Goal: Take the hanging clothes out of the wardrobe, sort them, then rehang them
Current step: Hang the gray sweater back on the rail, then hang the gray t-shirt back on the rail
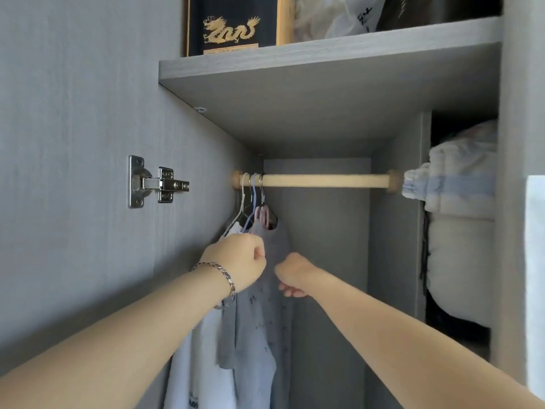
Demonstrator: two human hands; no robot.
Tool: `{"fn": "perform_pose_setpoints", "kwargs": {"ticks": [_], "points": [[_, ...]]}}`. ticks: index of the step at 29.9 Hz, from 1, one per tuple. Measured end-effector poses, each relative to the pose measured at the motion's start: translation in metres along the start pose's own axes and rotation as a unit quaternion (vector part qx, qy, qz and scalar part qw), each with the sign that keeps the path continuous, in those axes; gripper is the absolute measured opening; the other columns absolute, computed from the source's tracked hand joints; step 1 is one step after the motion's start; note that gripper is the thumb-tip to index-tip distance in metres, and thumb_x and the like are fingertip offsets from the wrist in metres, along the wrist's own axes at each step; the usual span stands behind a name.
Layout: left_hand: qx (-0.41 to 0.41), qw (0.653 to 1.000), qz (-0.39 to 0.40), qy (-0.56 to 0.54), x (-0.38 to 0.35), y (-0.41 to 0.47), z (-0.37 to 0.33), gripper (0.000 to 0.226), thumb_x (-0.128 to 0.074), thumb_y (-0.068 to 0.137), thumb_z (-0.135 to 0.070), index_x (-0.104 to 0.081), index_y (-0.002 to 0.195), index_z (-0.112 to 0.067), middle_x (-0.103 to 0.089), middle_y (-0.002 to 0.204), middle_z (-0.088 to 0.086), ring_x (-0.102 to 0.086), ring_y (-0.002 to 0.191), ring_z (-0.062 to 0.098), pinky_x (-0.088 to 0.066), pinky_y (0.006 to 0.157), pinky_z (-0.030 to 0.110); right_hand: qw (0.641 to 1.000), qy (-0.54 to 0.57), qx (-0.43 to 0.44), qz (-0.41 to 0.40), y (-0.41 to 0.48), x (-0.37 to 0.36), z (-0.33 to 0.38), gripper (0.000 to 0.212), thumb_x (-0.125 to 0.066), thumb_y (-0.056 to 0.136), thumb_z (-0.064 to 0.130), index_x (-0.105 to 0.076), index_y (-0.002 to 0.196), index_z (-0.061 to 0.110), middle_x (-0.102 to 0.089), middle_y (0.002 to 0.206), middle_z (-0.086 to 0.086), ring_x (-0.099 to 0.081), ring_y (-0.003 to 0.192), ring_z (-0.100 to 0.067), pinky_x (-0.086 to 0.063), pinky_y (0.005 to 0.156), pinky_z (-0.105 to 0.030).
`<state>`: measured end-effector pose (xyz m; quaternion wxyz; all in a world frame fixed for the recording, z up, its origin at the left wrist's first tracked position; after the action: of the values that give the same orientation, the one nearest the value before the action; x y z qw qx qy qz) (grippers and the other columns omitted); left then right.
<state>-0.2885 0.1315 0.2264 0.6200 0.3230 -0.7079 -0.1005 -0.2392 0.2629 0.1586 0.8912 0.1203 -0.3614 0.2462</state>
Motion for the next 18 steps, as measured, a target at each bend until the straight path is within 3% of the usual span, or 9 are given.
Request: {"fn": "perform_pose_setpoints", "kwargs": {"ticks": [2,5,8,12,14,16,18], "points": [[-0.029,0.998,0.053,0.001,-0.017,-0.017,-0.018,0.018,-0.042,0.091,-0.022,-0.056,0.081,-0.028,-0.058,0.084,-0.009,-0.051,0.081,0.016,-0.039,0.064,0.022,0.995,-0.026,-0.074,0.056,-0.032,-0.013,-0.042,0.02,-0.038,0.097,0.02,-0.049,0.11,0.009,-0.056,0.069,-0.001,-0.049,0.052,-0.01,-0.04,0.05,-0.018],[-0.072,0.987,0.147,0.002,-0.05,-0.048,-0.052,0.023,-0.042,0.088,-0.017,-0.049,0.067,-0.024,-0.064,0.092,0.0,-0.06,0.083,0.022,-0.046,0.073,0.026,0.991,-0.047,-0.111,0.059,-0.085,-0.014,-0.092,0.016,-0.038,0.095,0.016,-0.051,0.103,0.01,-0.057,0.07,0.001,-0.052,0.053,-0.009,-0.04,0.047,-0.015],[-0.127,0.969,0.213,-0.002,-0.081,-0.092,-0.097,0.018,-0.041,0.084,-0.013,-0.05,0.072,-0.023,-0.067,0.089,0.002,-0.062,0.082,0.024,-0.047,0.076,0.029,0.98,-0.042,-0.178,0.085,-0.156,-0.014,-0.144,0.018,-0.04,0.096,0.016,-0.052,0.108,0.01,-0.055,0.07,0.001,-0.049,0.053,-0.008,-0.036,0.045,-0.013],[-0.242,0.921,0.306,-0.004,-0.119,-0.18,-0.185,0.016,-0.042,0.086,-0.015,-0.053,0.075,-0.016,-0.061,0.077,0.002,-0.057,0.073,0.025,-0.047,0.071,0.028,0.96,-0.15,-0.23,0.053,-0.27,0.016,-0.213,0.027,-0.041,0.096,0.02,-0.051,0.072,0.012,-0.05,0.066,-0.002,-0.042,0.049,-0.012,-0.033,0.044,-0.017],[-0.298,0.892,0.34,-0.021,-0.134,-0.234,-0.238,0.016,-0.044,0.085,-0.015,-0.051,0.071,-0.016,-0.057,0.071,0.003,-0.054,0.07,0.024,-0.044,0.067,0.026,0.938,-0.193,-0.282,0.053,-0.342,0.03,-0.254,0.024,-0.037,0.096,0.016,-0.058,0.088,0.008,-0.048,0.07,-0.007,-0.039,0.05,-0.016,-0.031,0.047,-0.02],[-0.355,0.861,0.361,-0.037,-0.146,-0.296,-0.293,0.014,-0.044,0.084,-0.015,-0.053,0.075,-0.019,-0.061,0.077,0.003,-0.055,0.071,0.023,-0.045,0.068,0.026,0.922,-0.182,-0.338,0.043,-0.422,0.042,-0.303,0.031,-0.036,0.094,0.013,-0.062,0.108,0.005,-0.053,0.078,-0.012,-0.038,0.05,-0.017,-0.03,0.046,-0.019],[-0.413,0.83,0.372,-0.05,-0.154,-0.362,-0.348,0.015,-0.043,0.086,-0.017,-0.057,0.08,-0.02,-0.065,0.086,0.004,-0.059,0.077,0.022,-0.047,0.072,0.026,0.91,-0.158,-0.382,-0.007,-0.507,0.058,-0.345,0.033,-0.041,0.091,0.011,-0.062,0.115,0.0,-0.063,0.094,-0.017,-0.047,0.059,-0.018,-0.035,0.048,-0.018]]}}
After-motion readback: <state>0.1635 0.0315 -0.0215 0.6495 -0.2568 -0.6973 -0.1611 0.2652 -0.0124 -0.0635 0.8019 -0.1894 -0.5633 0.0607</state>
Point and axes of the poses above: each hand's wrist, its own y-axis towards the middle knuckle, its own x-axis out of the back of the hand, z = x × y, the point moved 9 cm from there along y, towards the middle knuckle
